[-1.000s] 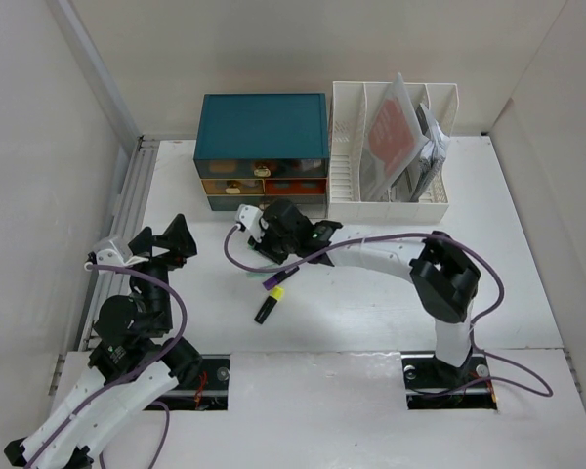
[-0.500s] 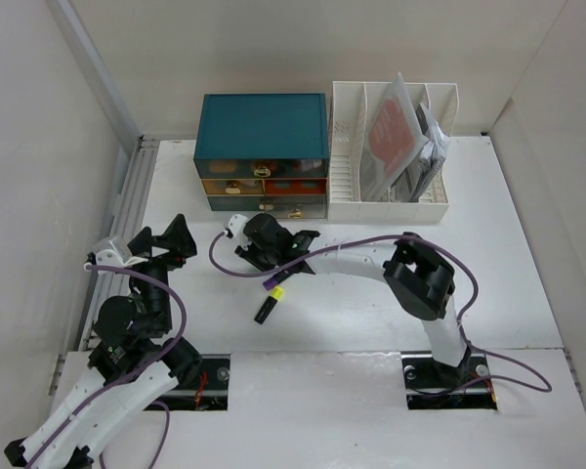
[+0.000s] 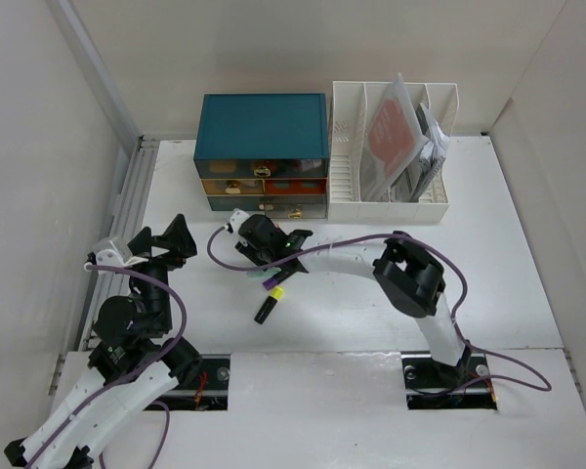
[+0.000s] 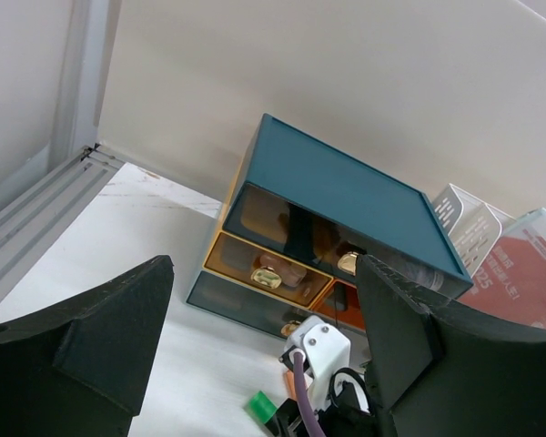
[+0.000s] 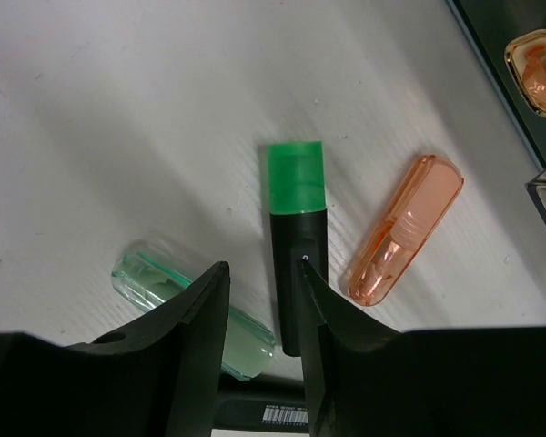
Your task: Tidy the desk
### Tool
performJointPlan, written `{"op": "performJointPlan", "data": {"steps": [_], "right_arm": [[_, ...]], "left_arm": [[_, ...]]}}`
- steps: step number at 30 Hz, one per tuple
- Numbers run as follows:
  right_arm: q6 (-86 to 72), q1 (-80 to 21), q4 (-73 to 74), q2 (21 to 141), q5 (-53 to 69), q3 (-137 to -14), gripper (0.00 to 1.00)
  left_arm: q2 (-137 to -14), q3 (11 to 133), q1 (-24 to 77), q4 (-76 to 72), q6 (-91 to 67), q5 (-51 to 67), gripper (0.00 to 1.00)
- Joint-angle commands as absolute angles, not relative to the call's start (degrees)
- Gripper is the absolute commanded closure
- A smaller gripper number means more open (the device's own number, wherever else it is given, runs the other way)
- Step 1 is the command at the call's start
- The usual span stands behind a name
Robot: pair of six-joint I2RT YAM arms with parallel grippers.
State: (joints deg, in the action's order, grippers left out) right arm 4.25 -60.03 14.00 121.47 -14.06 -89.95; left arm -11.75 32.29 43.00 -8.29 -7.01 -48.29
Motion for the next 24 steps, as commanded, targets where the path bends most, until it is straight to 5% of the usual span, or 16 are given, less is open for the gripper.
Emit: {"op": "performJointPlan", "data": {"steps": [1,11,24], "right_arm": [[2.64,-60.12,14.67,122.17,-16.96,-92.98,0.59],[2.11,-56.87,15.73,123.84,-10.73,-92.99,0.48],[2.64,-55.11,16.87,124.89,-6.17,-92.99,0.48]], "left_arm": [[-11.07,33.13,42.89,-9.93,-5.89,-48.52,0.22],[-10.55,33.13,42.89,-9.93,-5.89,-49.04,0.22],[-10.55,33.13,42.89,-9.93,-5.89,-49.57,0.22]]}}
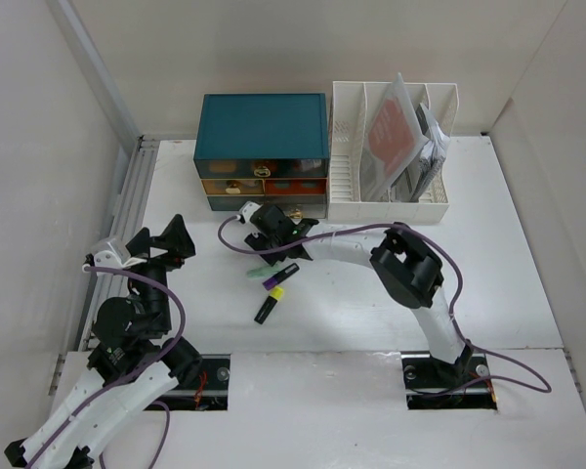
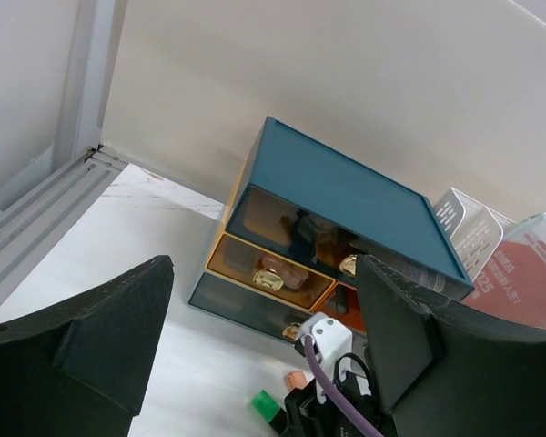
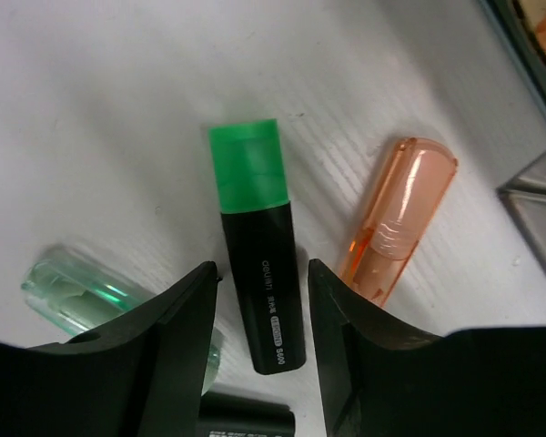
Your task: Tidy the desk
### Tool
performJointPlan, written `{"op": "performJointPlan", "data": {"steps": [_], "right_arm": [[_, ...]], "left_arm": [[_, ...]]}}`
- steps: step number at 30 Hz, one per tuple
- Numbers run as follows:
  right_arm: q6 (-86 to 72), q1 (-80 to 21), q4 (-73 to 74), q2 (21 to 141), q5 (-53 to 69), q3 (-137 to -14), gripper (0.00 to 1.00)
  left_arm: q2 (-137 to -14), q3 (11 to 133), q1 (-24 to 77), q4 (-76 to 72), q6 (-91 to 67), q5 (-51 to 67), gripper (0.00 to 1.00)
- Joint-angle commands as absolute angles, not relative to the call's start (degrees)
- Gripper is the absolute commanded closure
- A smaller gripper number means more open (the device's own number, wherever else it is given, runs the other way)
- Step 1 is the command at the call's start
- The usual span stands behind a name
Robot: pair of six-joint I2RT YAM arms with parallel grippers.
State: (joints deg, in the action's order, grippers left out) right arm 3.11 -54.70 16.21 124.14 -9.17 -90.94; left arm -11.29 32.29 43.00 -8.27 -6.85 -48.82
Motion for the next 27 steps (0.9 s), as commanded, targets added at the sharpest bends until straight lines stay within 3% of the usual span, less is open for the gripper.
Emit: {"op": "performJointPlan", "data": {"steps": [1,6,12,17,24,27], "right_arm": [[2.64,-55.11,17.40,124.89,-5.28,-92.99,0.50],[3.87,-55.11,18.81,125.42,-0.53,-93.52,0.63],[6.06,-55.80,18.99,122.88,0.54,-93.52,0.89],[12.29,-57.48,17.84,114.81,-0.62,-93.52,0.92],[24.78,-57.48,24.52,104.09,15.72,-96.42,0.93],[24.79,-57.48,21.63,100.82,9.17,-95.01,0.93]], "left_arm": [[-10.55,33.13,42.89,-9.93,-5.89,-49.57,0.22],[-10.55,33.13,42.89,-9.93,-5.89,-49.57,0.22],[-10.02,32.61,42.89,-9.93,-5.89,-50.10,0.22],[-10.02,32.61,42.89,-10.46,-5.36,-50.10,0.22],[-10.02,32.61,42.89,-10.46,-4.83,-48.96,0.22],[-10.02,32.61,42.89,-10.46,-4.31,-48.43,0.22]]}}
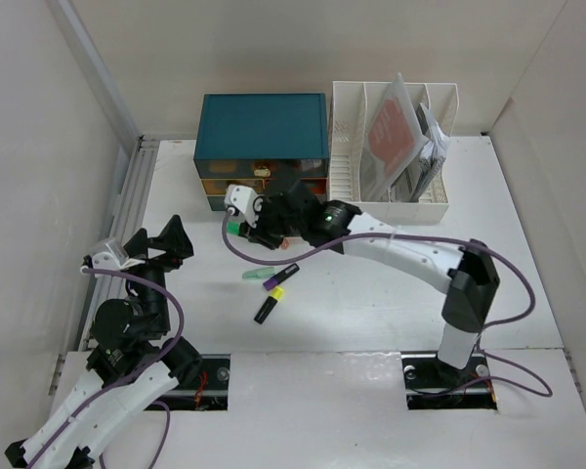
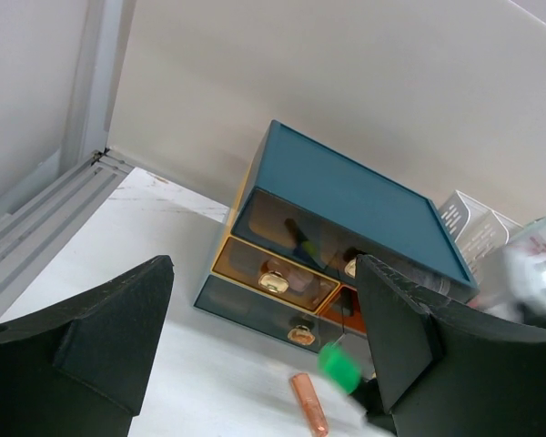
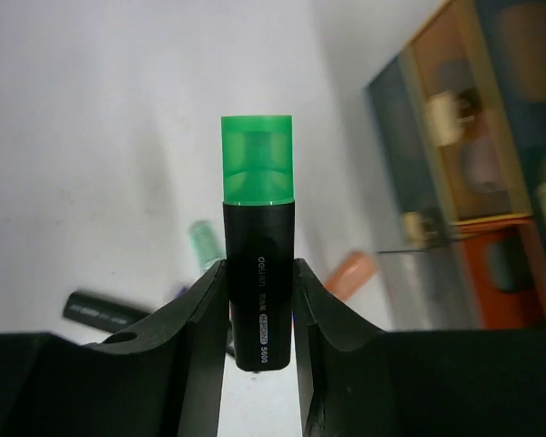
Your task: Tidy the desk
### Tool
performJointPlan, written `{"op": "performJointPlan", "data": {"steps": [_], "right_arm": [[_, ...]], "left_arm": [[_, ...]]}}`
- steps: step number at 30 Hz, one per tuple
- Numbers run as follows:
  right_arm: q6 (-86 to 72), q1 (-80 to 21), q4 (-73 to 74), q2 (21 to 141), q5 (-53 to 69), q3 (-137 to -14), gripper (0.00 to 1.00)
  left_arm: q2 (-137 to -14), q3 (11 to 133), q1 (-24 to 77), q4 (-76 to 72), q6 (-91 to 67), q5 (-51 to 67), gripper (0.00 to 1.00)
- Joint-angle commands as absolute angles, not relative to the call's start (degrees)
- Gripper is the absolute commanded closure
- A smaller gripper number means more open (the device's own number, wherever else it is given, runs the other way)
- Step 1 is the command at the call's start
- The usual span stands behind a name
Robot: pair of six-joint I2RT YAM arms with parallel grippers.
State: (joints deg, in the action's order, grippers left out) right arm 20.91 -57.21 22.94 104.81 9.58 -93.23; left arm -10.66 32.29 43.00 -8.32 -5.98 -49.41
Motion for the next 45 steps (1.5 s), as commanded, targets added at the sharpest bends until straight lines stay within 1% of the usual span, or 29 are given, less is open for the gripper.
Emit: {"op": "performJointPlan", "data": {"steps": [1,2,5,6,10,18,27,35,36,38,40,41,42,45], "right_arm": [[24.79,-57.48,20.49,100.81,0.96,-94.49,0.93],[24.79,-57.48,19.26,99.94,-3.04,-94.48,0.95],[24.08,-55.30,16.08,99.93,-13.59,-94.74,0.95],[24.08,-54.41,16.87,99.93,-14.49,-95.36,0.95],[24.08,-50.63,18.54,101.86,-15.73,-96.59,0.95],[26.89,-48.78,18.54,104.23,-17.40,-97.20,0.95],[28.65,-46.94,21.70,107.13,-14.50,-97.73,0.88],[29.70,-44.21,21.71,108.28,-13.36,-97.73,0.87],[29.71,-43.69,21.71,108.28,-13.36,-97.73,0.85],[29.71,-43.68,22.41,108.28,-12.83,-97.73,0.76],[29.71,-43.68,23.02,108.28,-11.00,-97.73,0.64],[30.23,-43.68,23.55,108.28,-10.46,-97.73,0.56],[30.23,-43.68,23.55,107.59,-9.76,-97.73,0.53],[30.23,-43.68,24.08,106.18,-7.39,-97.21,0.51]], "left_arm": [[-10.02,32.61,42.89,-10.46,-4.31,-48.43,0.22],[-10.02,32.09,42.89,-10.46,-4.31,-48.43,0.22],[-10.02,32.08,42.89,-10.46,-4.31,-48.43,0.22],[-10.02,32.08,42.89,-10.46,-4.31,-48.43,0.22],[-10.55,32.08,42.89,-10.46,-4.31,-48.43,0.22],[-10.55,32.08,42.89,-10.46,-3.78,-48.43,0.22],[-10.55,32.08,42.89,-10.46,-3.78,-48.43,0.22],[-10.55,32.08,42.89,-10.46,-3.78,-48.43,0.22],[-10.55,32.08,42.89,-10.46,-3.78,-48.43,0.22],[-10.55,32.08,42.89,-10.46,-3.78,-48.43,0.22],[-10.55,32.08,42.89,-10.46,-3.78,-48.43,0.22],[-10.55,32.08,42.89,-10.46,-3.78,-48.43,0.22],[-10.55,32.08,42.89,-10.46,-3.78,-48.43,0.22],[-10.55,32.08,42.89,-10.46,-3.78,-48.43,0.22]]}}
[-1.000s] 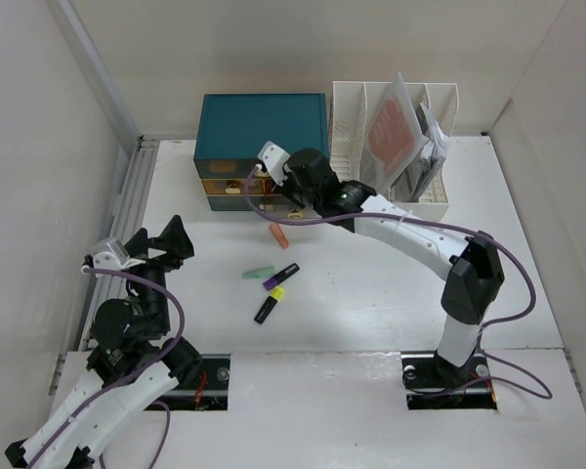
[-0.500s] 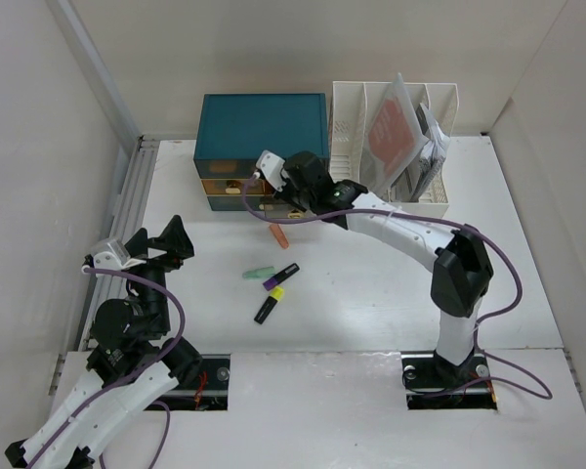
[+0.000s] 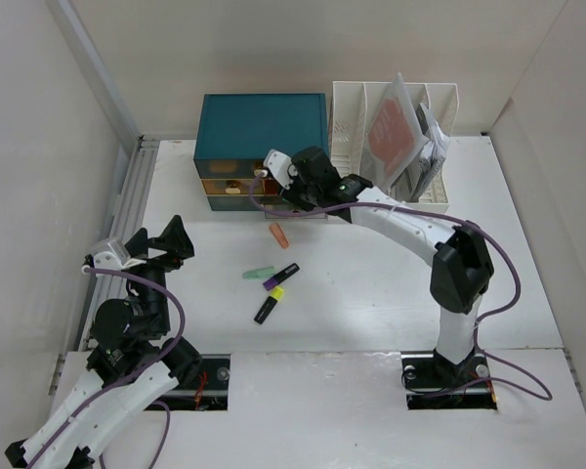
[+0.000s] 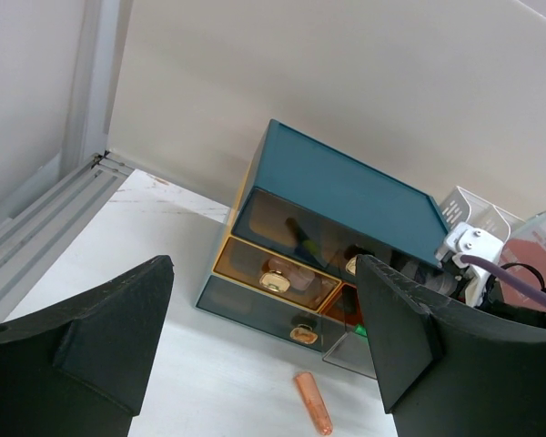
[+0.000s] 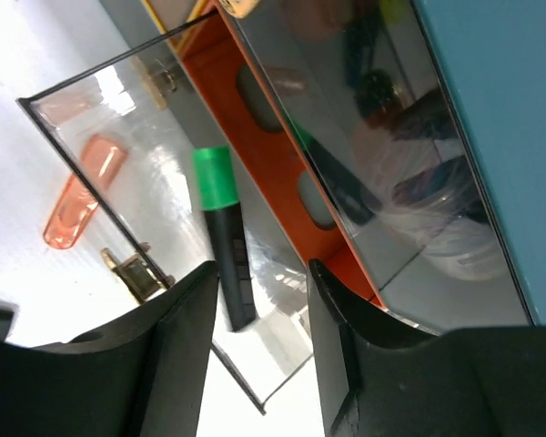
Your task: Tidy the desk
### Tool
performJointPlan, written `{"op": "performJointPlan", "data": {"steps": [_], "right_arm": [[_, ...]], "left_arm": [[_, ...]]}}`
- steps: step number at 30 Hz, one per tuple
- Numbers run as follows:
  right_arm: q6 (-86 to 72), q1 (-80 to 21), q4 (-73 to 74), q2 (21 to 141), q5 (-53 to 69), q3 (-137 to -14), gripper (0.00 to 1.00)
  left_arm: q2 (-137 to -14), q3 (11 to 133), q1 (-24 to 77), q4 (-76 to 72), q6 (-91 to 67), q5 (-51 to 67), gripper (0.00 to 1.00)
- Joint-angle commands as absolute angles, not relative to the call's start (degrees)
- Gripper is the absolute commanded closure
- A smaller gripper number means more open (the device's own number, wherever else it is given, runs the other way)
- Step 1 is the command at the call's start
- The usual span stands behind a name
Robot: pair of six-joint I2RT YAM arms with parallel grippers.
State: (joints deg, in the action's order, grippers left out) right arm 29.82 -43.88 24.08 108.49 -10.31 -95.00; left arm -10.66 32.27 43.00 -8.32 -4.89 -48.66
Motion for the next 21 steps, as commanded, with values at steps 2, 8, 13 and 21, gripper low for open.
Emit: {"op": "performJointPlan", "data": {"steps": [2,8,13,21], "right_arm": [[30.23,-43.68,24.08,104.07,-7.38,-97.21,0.51],[38.91,-42.99,26.00,93.54,11.10,-89.49,0.53],[65.09,-39.12,43.56,91.31,50.07,-84.02,0.58],[72.17,-43.06,48.44,100.89,49.58,-84.21,0.58]], "left_arm": [[-10.55,32.08,42.89,-10.46,-3.78,-48.43,0.22],[-10.55,32.08,42.89,-10.46,-3.78,-48.43,0.22],[-10.02,32.08,42.89,-10.46,-2.64,-43.61,0.23],[-6.95,30.50,42.89,-10.99,-0.35,-38.50,0.22]]}}
